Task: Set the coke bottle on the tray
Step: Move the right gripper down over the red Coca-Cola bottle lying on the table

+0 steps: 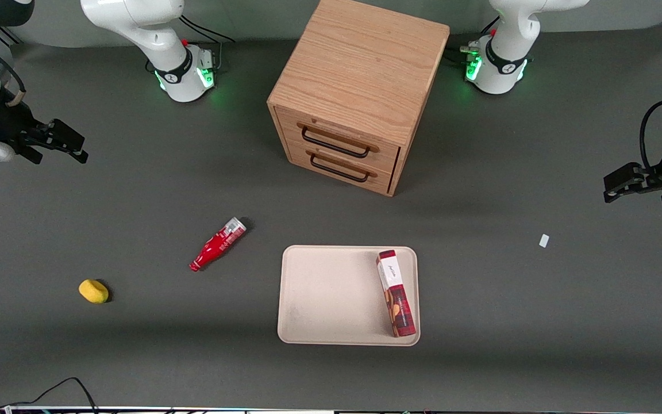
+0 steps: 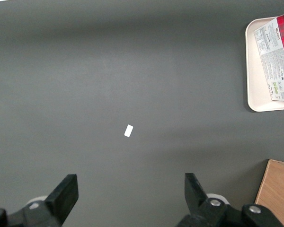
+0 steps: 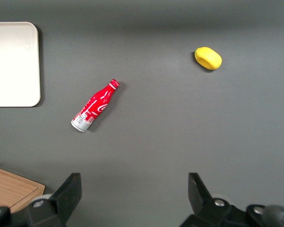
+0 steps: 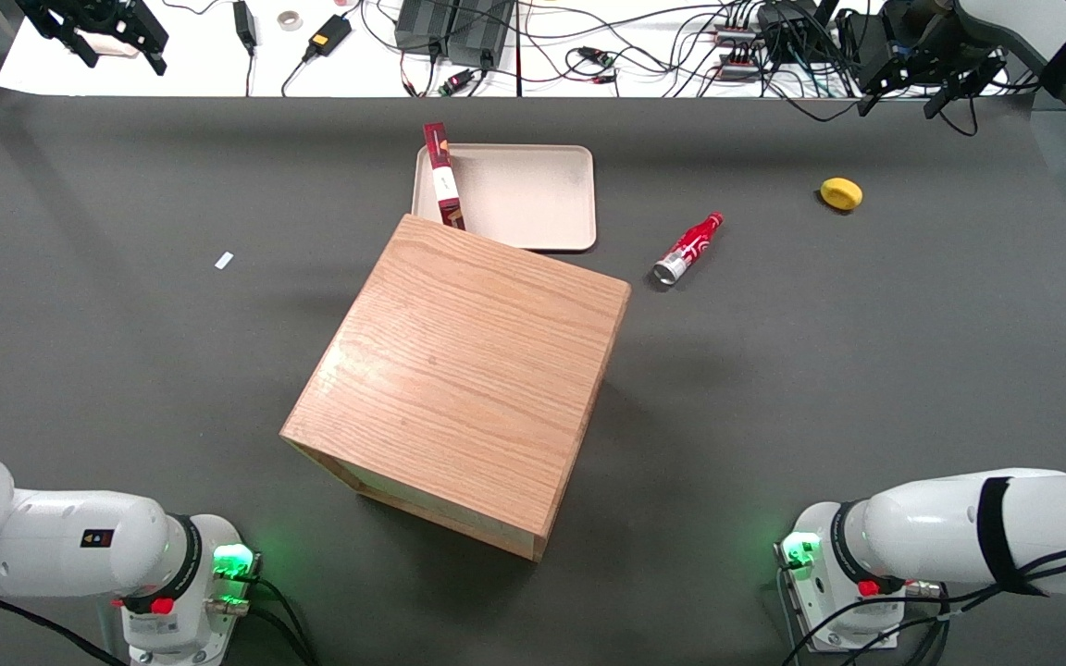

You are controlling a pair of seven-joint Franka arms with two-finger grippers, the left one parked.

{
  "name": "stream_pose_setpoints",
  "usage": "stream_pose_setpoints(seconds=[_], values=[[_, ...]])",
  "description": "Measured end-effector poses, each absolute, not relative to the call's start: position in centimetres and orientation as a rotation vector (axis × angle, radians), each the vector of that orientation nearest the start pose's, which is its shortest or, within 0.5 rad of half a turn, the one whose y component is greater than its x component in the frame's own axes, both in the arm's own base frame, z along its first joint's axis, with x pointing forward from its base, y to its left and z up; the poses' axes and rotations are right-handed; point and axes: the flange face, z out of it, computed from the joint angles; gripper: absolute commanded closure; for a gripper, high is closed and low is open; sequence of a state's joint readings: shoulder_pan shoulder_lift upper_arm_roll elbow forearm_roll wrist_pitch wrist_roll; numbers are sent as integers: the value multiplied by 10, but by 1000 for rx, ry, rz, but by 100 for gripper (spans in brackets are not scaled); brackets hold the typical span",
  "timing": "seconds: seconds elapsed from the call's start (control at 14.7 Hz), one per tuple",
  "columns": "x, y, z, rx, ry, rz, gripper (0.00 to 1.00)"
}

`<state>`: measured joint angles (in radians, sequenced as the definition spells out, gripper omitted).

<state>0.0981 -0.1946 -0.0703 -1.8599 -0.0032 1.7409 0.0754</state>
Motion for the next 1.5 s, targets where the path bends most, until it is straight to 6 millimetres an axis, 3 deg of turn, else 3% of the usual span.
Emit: stream_pose_setpoints(seconds=[0.48, 0.75, 0.95, 1.23, 1.36, 1.5], values=[[506, 12, 599, -3128, 70, -70, 0], [518, 21, 576, -3124, 184, -2, 0], [537, 55, 545, -3105, 390, 18, 0], [557, 127, 493, -3062, 651, 25, 0], [566, 146, 465, -3041, 759, 43, 0], [577, 151, 430, -3017, 869, 65, 0]])
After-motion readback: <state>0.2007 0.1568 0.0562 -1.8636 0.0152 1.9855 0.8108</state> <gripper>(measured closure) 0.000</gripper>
